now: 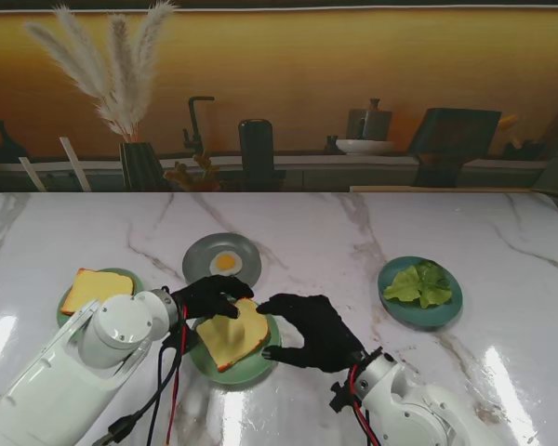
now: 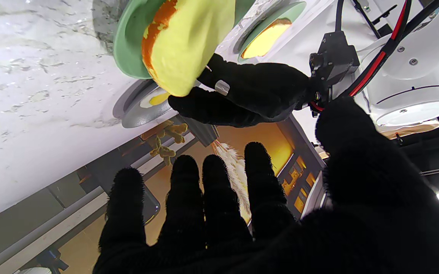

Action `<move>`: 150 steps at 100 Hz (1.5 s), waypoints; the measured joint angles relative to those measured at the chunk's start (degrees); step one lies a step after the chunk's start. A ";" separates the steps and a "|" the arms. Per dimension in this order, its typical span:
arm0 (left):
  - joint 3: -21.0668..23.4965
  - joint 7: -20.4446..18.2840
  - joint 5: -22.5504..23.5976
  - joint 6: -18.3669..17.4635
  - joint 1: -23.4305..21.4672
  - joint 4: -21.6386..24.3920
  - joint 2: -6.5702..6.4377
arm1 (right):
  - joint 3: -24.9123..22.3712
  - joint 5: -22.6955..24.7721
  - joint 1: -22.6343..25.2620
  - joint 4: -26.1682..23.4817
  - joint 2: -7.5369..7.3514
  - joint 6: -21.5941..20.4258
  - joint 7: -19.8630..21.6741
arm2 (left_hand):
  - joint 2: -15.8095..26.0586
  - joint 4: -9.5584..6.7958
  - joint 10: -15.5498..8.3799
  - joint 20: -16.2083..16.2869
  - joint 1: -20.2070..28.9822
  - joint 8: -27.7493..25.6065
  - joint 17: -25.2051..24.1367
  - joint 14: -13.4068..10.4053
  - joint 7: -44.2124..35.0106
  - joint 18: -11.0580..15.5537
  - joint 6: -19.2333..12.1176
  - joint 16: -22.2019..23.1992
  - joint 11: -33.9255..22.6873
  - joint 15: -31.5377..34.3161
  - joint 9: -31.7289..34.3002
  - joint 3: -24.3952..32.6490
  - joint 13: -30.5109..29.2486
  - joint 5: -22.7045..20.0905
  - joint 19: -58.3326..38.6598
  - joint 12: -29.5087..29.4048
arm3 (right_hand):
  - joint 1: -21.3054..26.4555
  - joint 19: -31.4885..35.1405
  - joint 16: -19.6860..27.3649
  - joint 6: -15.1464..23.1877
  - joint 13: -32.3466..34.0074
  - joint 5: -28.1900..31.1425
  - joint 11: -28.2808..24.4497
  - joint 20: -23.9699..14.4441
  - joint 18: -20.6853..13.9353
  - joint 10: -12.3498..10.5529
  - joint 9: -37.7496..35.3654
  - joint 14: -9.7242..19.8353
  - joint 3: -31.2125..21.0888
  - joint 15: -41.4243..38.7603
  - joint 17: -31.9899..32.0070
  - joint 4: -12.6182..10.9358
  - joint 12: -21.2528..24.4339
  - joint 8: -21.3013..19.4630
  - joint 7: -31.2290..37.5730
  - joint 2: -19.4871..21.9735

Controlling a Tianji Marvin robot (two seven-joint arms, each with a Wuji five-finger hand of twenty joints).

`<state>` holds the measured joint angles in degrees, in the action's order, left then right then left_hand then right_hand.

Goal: Prepare sandwich (Bread, lettuce, and egg)

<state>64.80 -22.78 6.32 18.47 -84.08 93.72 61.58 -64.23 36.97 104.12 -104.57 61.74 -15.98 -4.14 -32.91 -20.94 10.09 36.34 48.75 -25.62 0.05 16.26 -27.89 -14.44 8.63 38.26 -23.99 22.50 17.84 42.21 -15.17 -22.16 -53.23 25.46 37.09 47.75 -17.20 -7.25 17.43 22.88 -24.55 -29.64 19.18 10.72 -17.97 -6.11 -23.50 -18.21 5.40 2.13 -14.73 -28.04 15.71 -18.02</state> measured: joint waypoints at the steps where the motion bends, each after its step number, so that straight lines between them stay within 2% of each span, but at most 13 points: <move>1: 0.06 0.04 0.04 -0.15 -0.05 0.01 0.01 | 0.00 0.00 0.00 0.00 0.00 0.00 0.00 | 0.00 0.81 0.00 -0.16 0.16 0.61 -0.12 -0.02 0.24 0.18 0.00 -0.07 0.00 -0.12 0.03 0.07 0.01 0.00 0.32 -0.15 | 0.00 0.00 0.00 0.00 0.00 0.00 0.00 0.00 0.00 0.00 0.00 0.00 0.00 0.00 0.00 0.00 0.00 0.00 0.00 0.00; 8: 0.47 0.11 0.14 -0.87 -0.36 0.12 0.01 | 0.00 -0.01 0.00 0.00 0.00 0.01 0.00 | 0.00 1.22 0.00 -1.02 -0.59 2.01 -0.93 -0.30 1.27 0.31 0.00 -0.71 0.27 -0.64 -0.38 -1.98 0.97 0.00 2.19 -0.58 | 0.00 0.00 0.00 -0.01 0.00 0.00 0.00 0.00 0.01 0.00 0.00 0.00 0.00 0.00 0.00 0.00 0.00 0.00 0.00 0.00; 9: 0.53 0.11 0.14 -0.91 -0.40 0.14 0.01 | 0.00 -0.01 0.00 0.00 0.00 0.01 0.00 | -0.01 3.14 0.00 -1.19 -0.36 2.47 -1.39 -0.32 1.44 0.31 0.01 -0.88 0.43 -0.83 -0.38 -1.68 0.90 0.00 2.67 -0.86 | 0.00 0.00 0.00 -0.01 0.00 0.00 0.00 0.00 0.01 0.00 0.00 0.00 0.00 0.00 0.00 0.00 0.00 0.00 0.00 0.00; 16: 0.77 0.02 0.14 -1.29 -0.57 0.22 -0.03 | 0.00 -0.01 0.00 -0.01 0.00 0.02 0.01 | -0.02 5.50 0.00 -1.86 -1.16 3.21 -1.68 -0.50 2.98 0.31 0.01 -2.01 1.55 -1.99 -1.61 -2.70 1.28 0.88 4.54 -1.66 | 0.00 0.00 0.00 -0.01 0.00 0.00 0.00 0.00 0.01 0.00 0.00 0.00 0.00 0.00 0.02 0.00 0.00 0.00 0.00 0.00; 26: 1.06 -0.46 0.27 -2.38 -0.77 0.23 -0.16 | -0.02 -0.01 0.03 -0.04 -0.01 0.02 0.03 | -0.02 5.63 0.00 -2.86 -2.05 3.94 -2.37 -0.65 3.30 0.31 0.01 -2.78 2.35 -2.86 -3.10 -3.56 2.74 1.25 6.62 -2.39 | 0.00 0.00 0.00 -0.01 0.00 0.00 0.00 0.00 0.00 0.00 0.00 0.00 0.00 0.00 0.03 0.00 0.00 0.00 0.00 0.00; 28: 1.15 -0.52 0.31 -2.65 -0.85 0.25 -0.18 | -0.03 -0.01 0.04 -0.05 -0.01 0.02 0.03 | -0.02 6.97 0.00 -3.07 -2.30 3.97 -2.37 -0.65 3.32 0.31 0.01 -2.85 2.39 -3.19 -3.14 -4.48 2.76 1.25 6.78 -2.65 | 0.00 0.00 0.00 -0.01 0.00 0.00 0.00 0.00 0.01 0.00 0.00 0.00 0.00 0.00 0.03 0.00 0.00 0.00 0.00 0.00; 58: 5.66 0.85 2.49 -9.81 -5.14 3.15 -0.12 | -0.27 0.31 0.16 -0.10 0.00 -0.01 -0.22 | -0.02 6.95 0.00 -4.30 -3.17 4.06 -3.00 -0.66 3.54 0.31 -0.04 -4.11 2.41 -3.99 -3.16 -6.98 2.95 2.28 7.80 -2.97 | 0.00 0.00 0.00 -0.01 0.00 0.00 0.00 0.00 0.01 0.00 0.00 0.00 0.00 0.00 0.03 0.00 0.00 0.00 0.00 0.00; 59: 5.90 1.02 2.75 -10.24 -5.34 3.24 -0.11 | -0.31 0.35 0.18 -0.11 0.00 -0.01 -0.25 | -0.02 8.60 0.00 -4.41 -3.44 4.06 -3.00 -0.66 3.54 0.31 -0.04 -4.11 2.41 -4.01 -3.16 -6.82 2.94 2.28 8.04 -2.97 | 0.00 0.00 0.00 -0.01 0.00 0.00 0.00 0.00 0.01 0.00 0.00 0.00 0.00 0.00 0.03 0.00 0.00 0.00 0.00 0.00; 64: 7.00 1.57 4.07 -11.82 -6.23 3.73 -0.07 | -0.57 0.59 0.29 -0.14 0.02 -0.01 -0.36 | -0.02 8.74 0.00 -5.45 -3.77 4.13 -3.29 -0.66 3.56 0.88 -0.10 -4.21 2.42 -4.08 -3.18 -9.01 2.96 2.87 9.12 -2.98 | 0.00 -0.01 0.00 -0.01 0.00 0.00 0.00 0.00 0.01 0.00 0.00 0.00 0.00 0.00 0.04 0.00 0.00 0.00 0.00 0.00; 68: 7.84 2.03 4.86 -12.39 -6.94 4.24 -0.07 | -0.85 0.85 0.40 -0.20 0.04 0.00 -0.45 | -0.02 12.58 0.00 -6.48 -3.77 4.14 -3.63 -0.79 3.38 0.94 -0.13 -4.87 2.93 -5.41 -3.26 -9.77 3.94 2.87 10.60 -3.25 | 0.00 -0.01 0.00 -0.01 0.00 0.00 0.00 0.00 0.01 0.00 0.00 0.00 0.00 0.00 0.04 0.00 0.00 0.00 0.00 0.00; 81: 11.11 3.59 7.49 -17.49 -9.58 5.67 -0.04 | -2.06 2.02 0.86 -0.57 0.11 0.29 -0.80 | 1.43 15.03 0.00 -10.77 -5.07 5.00 -3.64 -1.22 5.12 1.56 -0.78 -7.43 5.32 -7.14 -5.20 -11.59 5.49 4.48 15.82 -5.16 | 0.00 -0.01 0.00 -0.01 0.00 0.00 0.00 0.00 0.01 0.00 0.00 0.00 0.00 0.00 0.04 0.00 0.00 0.00 0.00 0.00; 98: 14.87 9.33 10.74 -25.27 -13.58 6.52 0.18 | -4.44 5.15 1.46 -1.09 0.24 1.33 -1.57 | 2.01 15.03 0.00 -13.95 -6.61 5.58 -3.64 -1.86 4.24 2.27 -1.50 -9.10 6.07 -8.40 -5.22 -12.67 7.02 4.74 20.09 -6.84 | 0.00 -0.01 0.00 -0.01 0.00 0.00 0.00 0.00 0.01 0.00 0.00 0.00 0.00 0.00 0.04 0.00 0.00 0.00 0.00 0.00; 150: 22.56 4.37 13.68 -38.51 -25.11 10.05 -1.52 | -11.11 14.13 1.15 0.95 0.00 6.90 -2.54 | 6.63 16.66 -0.46 -15.26 -9.18 5.33 -3.64 -2.41 4.61 2.28 -2.96 -9.68 7.47 -8.88 -5.22 -19.39 7.01 6.60 23.14 -7.17 | 0.00 -0.01 0.00 -1.04 0.00 0.00 0.00 0.00 0.01 0.00 -0.06 0.00 0.00 0.00 -1.27 0.00 0.00 0.00 0.00 -0.17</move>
<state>87.35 -18.41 20.00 -20.04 -109.19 103.77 60.05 -75.34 51.10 105.27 -103.62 61.74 -9.08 -6.68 -26.28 -4.29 9.62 21.08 39.57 -20.29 -3.59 13.85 -23.28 -12.17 5.67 28.58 -16.52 13.62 12.62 22.82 -8.16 -15.56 -30.09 18.29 37.09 47.74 -17.20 -8.30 17.43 22.88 -24.55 -29.64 19.19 10.72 -18.03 -6.11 -23.50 -18.21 4.13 2.13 -14.73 -28.04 15.71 -18.20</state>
